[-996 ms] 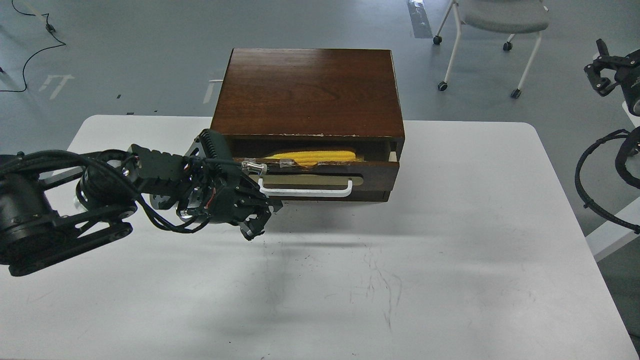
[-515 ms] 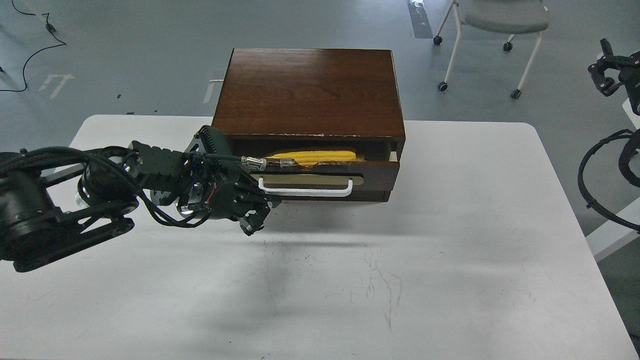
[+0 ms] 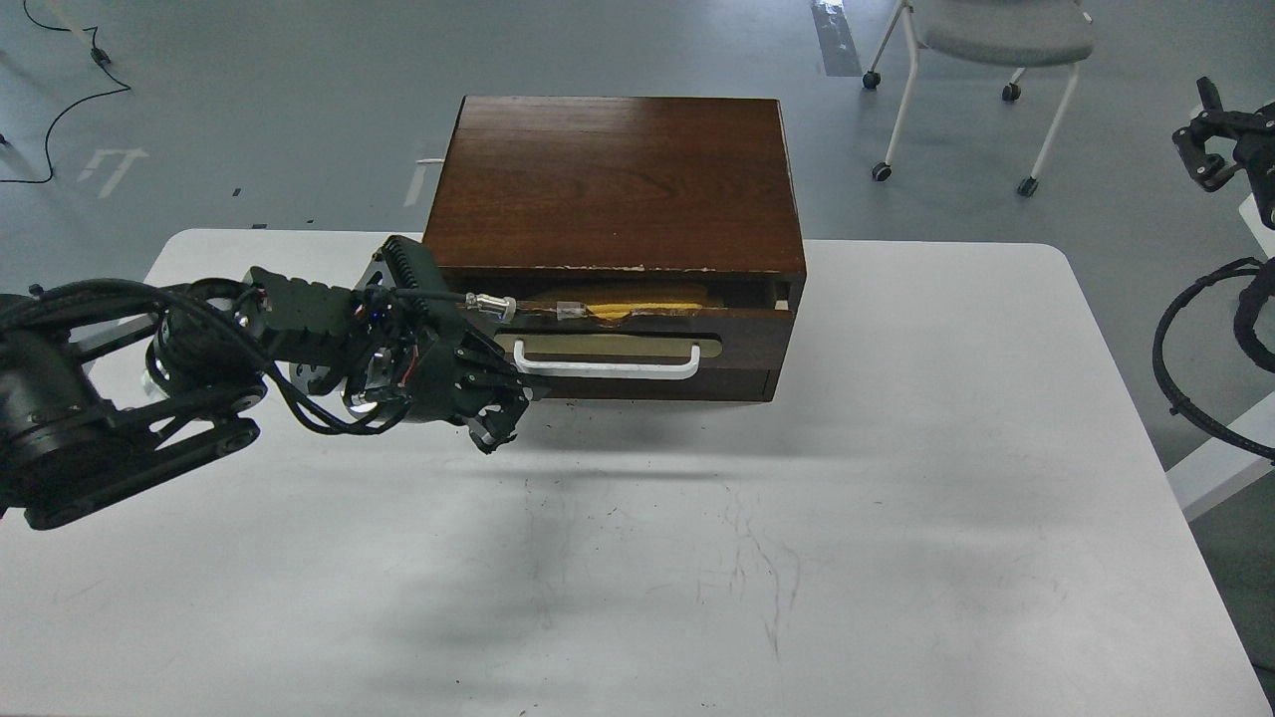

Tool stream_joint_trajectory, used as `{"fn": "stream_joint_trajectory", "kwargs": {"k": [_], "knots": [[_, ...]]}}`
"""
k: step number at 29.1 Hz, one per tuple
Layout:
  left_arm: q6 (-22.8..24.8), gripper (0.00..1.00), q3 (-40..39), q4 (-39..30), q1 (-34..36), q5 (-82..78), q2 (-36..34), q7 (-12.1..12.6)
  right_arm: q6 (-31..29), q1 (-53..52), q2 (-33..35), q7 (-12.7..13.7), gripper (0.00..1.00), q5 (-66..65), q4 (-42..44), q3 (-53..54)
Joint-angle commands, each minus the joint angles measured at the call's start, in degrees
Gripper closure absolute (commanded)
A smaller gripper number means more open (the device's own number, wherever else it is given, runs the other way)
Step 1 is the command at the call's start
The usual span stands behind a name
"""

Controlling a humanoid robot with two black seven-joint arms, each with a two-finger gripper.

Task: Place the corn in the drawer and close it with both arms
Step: 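Push the drawer front with the left gripper toward the cabinet, then keep pushing the drawer with the left gripper until flush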

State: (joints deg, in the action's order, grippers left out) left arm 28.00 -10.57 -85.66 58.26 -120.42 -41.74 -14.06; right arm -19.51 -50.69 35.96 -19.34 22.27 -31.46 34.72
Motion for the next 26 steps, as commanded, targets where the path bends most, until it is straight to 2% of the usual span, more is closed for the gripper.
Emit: {"fn": "stream_joint_trajectory", "kwargs": {"k": [1, 5, 26], "knots": [[0.0, 1.0, 0.03, 1.28, -0.08, 0.1, 0.08, -0.18, -0.18, 0.15, 0.07, 0.0, 0.0, 0.06, 0.09, 0.09], [0.0, 1.0, -0.06, 2.69, 0.01, 0.1, 0.61, -1.06, -0.18, 0.24, -0.02, 0.0, 0.0, 0.06, 0.09, 0.0], [0.0, 1.0, 0.29, 1.03, -0.69, 0.01, 0.08, -1.15, -0.18, 0.33, 0.07, 0.0, 0.0, -0.03, 0.17, 0.09]]}}
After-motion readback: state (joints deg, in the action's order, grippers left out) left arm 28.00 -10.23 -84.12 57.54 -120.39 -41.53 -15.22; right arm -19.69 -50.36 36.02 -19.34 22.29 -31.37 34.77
